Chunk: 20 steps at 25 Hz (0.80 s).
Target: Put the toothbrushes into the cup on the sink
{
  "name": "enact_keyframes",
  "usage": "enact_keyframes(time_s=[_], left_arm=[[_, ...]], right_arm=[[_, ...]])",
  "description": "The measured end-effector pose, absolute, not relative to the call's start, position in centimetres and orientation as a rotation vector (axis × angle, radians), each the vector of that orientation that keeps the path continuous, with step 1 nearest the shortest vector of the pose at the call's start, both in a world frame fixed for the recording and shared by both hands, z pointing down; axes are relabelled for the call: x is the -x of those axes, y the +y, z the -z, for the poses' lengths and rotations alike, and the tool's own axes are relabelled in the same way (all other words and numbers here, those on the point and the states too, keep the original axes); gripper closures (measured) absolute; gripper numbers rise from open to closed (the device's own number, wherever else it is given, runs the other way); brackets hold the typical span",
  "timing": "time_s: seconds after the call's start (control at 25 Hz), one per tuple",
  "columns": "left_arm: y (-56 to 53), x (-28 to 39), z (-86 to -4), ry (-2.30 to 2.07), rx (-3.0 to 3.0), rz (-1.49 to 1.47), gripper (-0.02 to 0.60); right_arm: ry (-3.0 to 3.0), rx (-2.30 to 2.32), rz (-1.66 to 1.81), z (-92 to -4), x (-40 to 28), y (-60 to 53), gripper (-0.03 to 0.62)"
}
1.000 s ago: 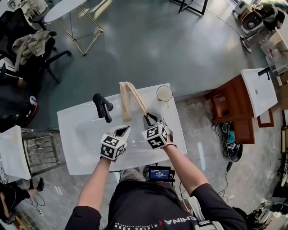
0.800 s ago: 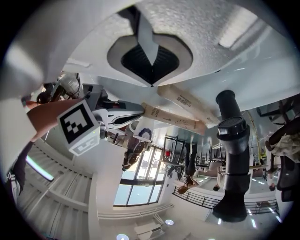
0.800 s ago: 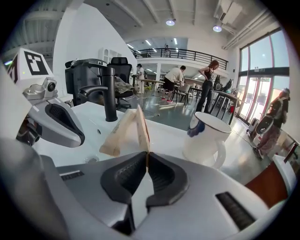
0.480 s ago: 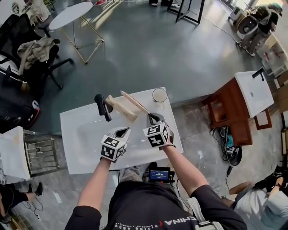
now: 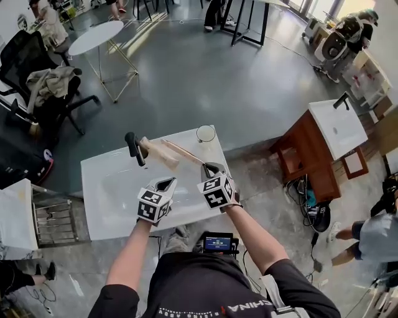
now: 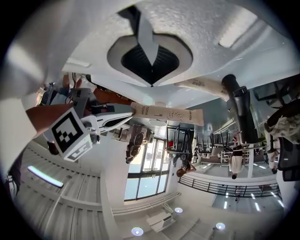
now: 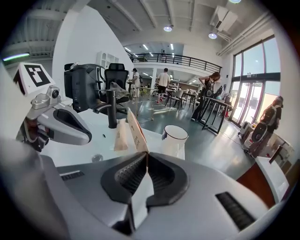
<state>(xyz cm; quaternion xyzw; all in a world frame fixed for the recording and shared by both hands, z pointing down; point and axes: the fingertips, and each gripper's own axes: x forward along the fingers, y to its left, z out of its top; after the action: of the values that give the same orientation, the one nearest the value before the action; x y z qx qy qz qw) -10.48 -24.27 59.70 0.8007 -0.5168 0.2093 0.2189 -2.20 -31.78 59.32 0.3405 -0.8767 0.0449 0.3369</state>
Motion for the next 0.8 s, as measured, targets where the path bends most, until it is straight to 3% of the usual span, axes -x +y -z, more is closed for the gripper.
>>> enact_keyframes(time_s=[0.8], left_arm=[[-23.9, 3.3, -56.8, -1.41, -2.358, -0.615, 0.572]], right_arm=[[-2.271, -1.032, -0.045, -55.2, -8.4, -30.1, 0.572]])
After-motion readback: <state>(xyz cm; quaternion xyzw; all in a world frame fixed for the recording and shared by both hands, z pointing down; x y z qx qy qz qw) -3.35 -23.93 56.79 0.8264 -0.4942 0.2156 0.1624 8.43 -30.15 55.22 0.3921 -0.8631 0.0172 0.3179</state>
